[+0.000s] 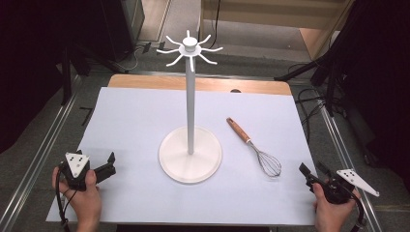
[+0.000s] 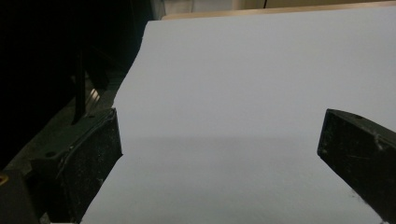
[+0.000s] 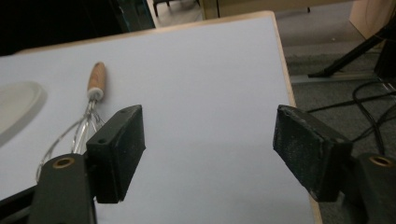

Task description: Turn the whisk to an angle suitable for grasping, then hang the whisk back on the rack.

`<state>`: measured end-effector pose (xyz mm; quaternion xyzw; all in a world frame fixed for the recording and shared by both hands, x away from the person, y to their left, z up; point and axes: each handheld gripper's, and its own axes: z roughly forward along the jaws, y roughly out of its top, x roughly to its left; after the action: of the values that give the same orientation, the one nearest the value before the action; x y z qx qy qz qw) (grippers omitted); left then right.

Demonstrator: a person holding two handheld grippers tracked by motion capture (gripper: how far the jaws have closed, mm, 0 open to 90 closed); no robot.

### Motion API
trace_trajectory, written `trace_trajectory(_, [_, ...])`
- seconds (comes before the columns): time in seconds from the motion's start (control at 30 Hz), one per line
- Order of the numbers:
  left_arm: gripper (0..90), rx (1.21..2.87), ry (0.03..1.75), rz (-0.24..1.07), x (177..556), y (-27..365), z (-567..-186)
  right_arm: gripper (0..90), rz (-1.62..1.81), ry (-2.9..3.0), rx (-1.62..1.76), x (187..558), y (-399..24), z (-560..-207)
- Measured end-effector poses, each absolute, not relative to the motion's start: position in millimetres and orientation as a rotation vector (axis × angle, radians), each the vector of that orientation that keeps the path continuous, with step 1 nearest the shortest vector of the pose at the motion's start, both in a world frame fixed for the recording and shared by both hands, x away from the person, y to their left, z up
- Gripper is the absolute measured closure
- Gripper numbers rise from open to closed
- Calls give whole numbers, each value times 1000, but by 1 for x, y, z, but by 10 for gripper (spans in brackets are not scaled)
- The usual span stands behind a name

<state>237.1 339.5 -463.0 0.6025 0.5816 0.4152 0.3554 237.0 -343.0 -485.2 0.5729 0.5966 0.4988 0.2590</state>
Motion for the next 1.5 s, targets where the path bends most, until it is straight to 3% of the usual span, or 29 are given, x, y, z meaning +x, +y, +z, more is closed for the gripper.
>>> trace_trajectory(0.03, [3,1556,1502,1072,237,339,-463,398,1333,1648,1544,238,-341,-484])
trace_trajectory(0.33, [3,1522,1490,1069,234,342,-463,473,1202,1788,1398,252,-327,-461])
trace_trajectory(0.4, [3,1509,1488,1073,233,341,-463,435,1173,1857,1353,256,-324,-455])
trace_trajectory(0.77, [3,1520,1488,1074,234,341,-463,424,1002,2031,1352,273,-307,-437])
trace_trajectory(1.03, [3,1524,1491,1073,234,341,-463,467,986,2104,1458,297,-300,-429])
trace_trajectory(1.5, [3,1559,1495,1083,236,338,-463,466,874,2287,1427,333,-272,-418])
